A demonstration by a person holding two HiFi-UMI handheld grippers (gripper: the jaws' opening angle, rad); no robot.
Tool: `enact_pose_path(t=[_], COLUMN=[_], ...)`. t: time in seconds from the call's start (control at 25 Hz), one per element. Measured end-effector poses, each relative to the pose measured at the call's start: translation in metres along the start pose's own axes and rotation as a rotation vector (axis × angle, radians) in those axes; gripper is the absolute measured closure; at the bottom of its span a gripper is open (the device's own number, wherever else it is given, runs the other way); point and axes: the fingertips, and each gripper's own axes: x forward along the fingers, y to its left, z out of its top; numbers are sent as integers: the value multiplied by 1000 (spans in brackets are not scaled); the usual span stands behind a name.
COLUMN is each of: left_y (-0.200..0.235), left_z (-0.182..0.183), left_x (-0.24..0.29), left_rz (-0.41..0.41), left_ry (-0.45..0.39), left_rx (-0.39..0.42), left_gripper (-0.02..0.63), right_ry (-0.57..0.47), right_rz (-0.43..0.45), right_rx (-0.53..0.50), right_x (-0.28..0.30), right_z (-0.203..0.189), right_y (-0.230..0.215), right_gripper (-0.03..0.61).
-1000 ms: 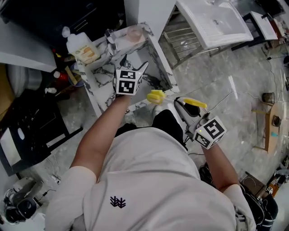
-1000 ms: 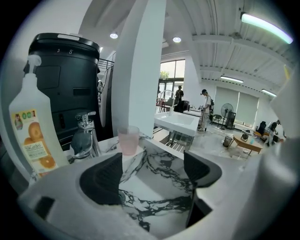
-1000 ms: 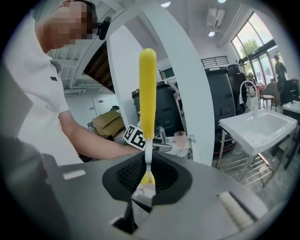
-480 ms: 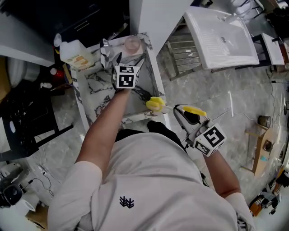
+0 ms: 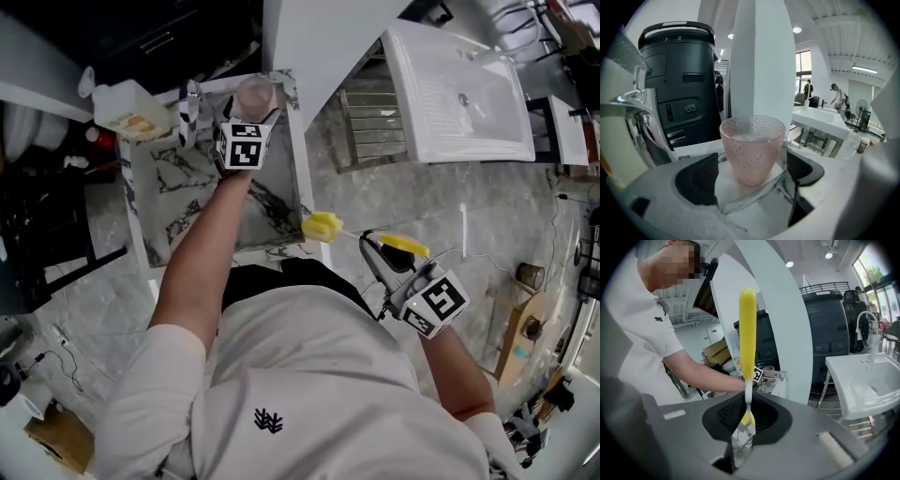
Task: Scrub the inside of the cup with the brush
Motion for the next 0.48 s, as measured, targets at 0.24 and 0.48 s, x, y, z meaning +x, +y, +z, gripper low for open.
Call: enact_pose_path(t=[0.24,0.48], left_y=[1,2], left_z=[8,13], left_x=[20,27], left_rz=[14,6], left_ry=[-5,14], left_rx=[4,26], left_gripper=[179,233], right_ry=[15,11], right_rz=[21,30], right_rx=[-7,-10], right_x=[-5,-6], right_z=[-1,1], right_y=[-13,-18], right_gripper=[535,535])
